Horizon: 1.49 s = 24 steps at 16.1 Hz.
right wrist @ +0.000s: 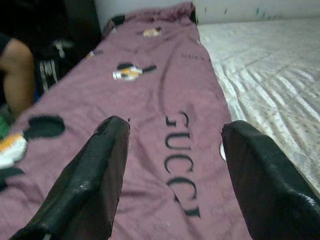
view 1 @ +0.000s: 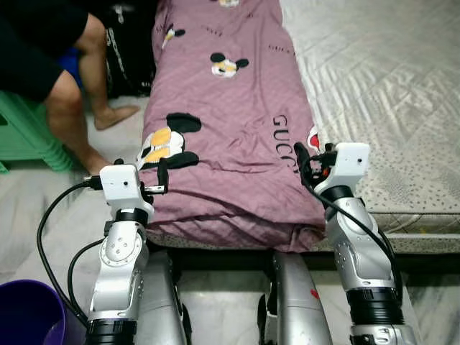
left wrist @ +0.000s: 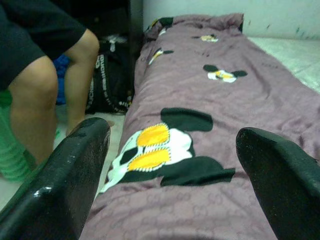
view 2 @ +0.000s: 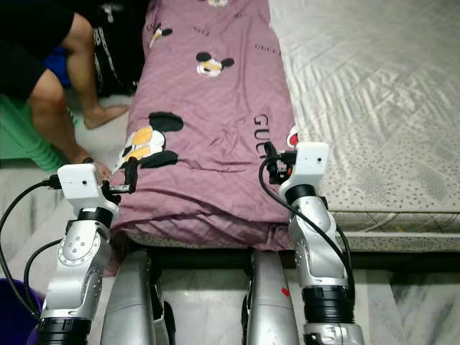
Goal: Clean up the room
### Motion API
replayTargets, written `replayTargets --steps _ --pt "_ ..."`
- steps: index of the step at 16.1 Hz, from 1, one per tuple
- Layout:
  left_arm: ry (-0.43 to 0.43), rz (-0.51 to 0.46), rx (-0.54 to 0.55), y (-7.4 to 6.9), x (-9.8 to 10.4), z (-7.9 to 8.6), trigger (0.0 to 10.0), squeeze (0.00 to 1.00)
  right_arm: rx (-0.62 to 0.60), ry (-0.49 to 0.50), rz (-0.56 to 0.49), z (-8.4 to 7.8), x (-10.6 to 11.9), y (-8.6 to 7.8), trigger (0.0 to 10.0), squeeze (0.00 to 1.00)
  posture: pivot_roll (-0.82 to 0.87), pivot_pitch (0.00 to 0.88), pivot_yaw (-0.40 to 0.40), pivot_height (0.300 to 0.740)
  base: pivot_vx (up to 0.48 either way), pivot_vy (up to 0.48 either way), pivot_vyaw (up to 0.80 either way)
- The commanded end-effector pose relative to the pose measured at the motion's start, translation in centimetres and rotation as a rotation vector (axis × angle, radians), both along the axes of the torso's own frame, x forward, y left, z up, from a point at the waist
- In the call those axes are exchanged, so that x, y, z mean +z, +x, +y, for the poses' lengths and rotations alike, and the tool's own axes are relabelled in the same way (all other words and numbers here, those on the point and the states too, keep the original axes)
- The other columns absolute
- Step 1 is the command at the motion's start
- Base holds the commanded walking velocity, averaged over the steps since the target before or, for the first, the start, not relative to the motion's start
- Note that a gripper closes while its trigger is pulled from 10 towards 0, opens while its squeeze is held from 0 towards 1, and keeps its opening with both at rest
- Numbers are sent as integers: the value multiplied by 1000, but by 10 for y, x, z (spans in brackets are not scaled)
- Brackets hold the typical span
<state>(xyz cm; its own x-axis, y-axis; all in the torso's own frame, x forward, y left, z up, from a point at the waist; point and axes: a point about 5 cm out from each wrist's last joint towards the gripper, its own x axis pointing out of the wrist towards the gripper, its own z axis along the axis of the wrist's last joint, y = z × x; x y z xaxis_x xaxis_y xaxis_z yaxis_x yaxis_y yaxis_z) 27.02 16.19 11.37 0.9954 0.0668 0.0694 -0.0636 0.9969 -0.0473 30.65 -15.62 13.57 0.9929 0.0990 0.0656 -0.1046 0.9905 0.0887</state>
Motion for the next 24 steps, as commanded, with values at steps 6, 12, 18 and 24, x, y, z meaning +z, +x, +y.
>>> replayTargets --steps 6,12,18,24 --pt "-1 -10 -5 5 0 1 10000 0 4 14 -44 3 7 4 10000 0 -16 31 31 618 0 0 -71" --pt "0 -7 -11 6 -1 1 10000 0 -13 3 -40 0 5 5 10000 0 -18 26 32 683 0 0 0" --pt "2 -7 -5 7 -1 0 10000 0 -28 -18 -37 -5 2 4 10000 0 -16 24 31 740 0 0 0" --pt "-24 22 63 9 -4 3 10000 0 4 -126 -7 -28 -8 -5 10000 0 -18 18 29 740 0 0 0"
